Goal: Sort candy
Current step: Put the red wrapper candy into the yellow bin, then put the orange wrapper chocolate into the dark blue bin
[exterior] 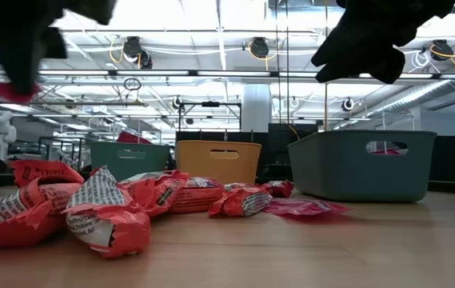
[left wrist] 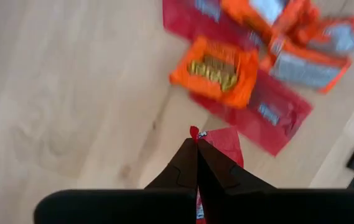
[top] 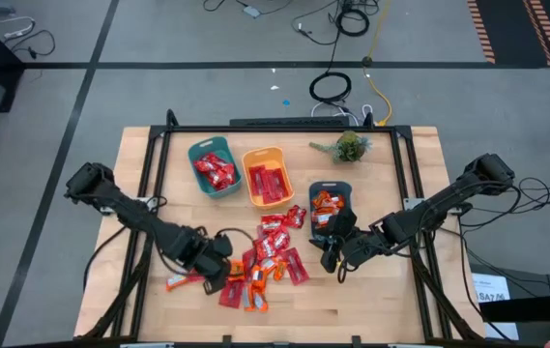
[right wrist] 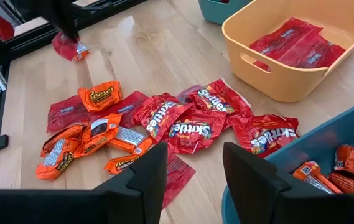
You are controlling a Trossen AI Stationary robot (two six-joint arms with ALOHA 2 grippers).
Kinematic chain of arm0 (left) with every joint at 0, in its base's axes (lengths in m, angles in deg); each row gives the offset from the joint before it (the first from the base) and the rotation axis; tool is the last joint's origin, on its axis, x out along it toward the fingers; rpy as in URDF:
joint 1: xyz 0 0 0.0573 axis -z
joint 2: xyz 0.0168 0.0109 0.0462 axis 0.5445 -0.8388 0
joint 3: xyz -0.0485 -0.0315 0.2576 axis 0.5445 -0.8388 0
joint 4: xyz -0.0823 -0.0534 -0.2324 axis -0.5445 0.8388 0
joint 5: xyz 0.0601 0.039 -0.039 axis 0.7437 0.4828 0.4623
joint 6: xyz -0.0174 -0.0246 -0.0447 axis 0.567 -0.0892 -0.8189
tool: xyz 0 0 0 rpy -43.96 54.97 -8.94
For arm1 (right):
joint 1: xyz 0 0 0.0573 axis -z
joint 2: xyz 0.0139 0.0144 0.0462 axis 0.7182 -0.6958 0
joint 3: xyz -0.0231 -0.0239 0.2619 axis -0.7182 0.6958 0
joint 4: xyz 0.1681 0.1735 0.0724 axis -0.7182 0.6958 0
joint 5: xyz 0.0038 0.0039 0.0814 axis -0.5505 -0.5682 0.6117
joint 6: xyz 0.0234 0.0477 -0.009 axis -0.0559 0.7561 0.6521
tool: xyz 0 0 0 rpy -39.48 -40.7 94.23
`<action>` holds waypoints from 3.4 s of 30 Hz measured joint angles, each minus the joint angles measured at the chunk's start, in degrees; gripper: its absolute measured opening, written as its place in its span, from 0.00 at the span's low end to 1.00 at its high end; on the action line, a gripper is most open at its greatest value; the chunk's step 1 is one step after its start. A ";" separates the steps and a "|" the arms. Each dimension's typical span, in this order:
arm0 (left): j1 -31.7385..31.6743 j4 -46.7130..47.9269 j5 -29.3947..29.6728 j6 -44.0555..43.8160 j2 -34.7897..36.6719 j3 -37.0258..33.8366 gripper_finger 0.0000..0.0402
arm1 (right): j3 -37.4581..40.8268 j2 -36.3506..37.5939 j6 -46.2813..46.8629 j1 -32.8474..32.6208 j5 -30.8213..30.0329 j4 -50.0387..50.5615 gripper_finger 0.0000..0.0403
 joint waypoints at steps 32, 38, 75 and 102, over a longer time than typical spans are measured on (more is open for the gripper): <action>-48.63 -14.45 -0.34 30.32 -0.69 15.06 0.00 | -0.01 0.00 -1.30 0.00 -0.35 0.04 0.37; -53.82 -23.29 -2.17 30.24 -2.27 15.04 0.00 | -0.01 0.00 -1.33 0.00 -0.33 0.10 0.37; -54.49 -18.61 -1.89 31.72 -5.16 14.64 0.19 | -0.01 0.00 -1.31 0.00 -0.22 0.43 0.37; -45.30 -16.29 1.17 42.23 -4.61 14.64 0.19 | 0.00 0.00 -1.31 0.00 -0.20 0.40 0.37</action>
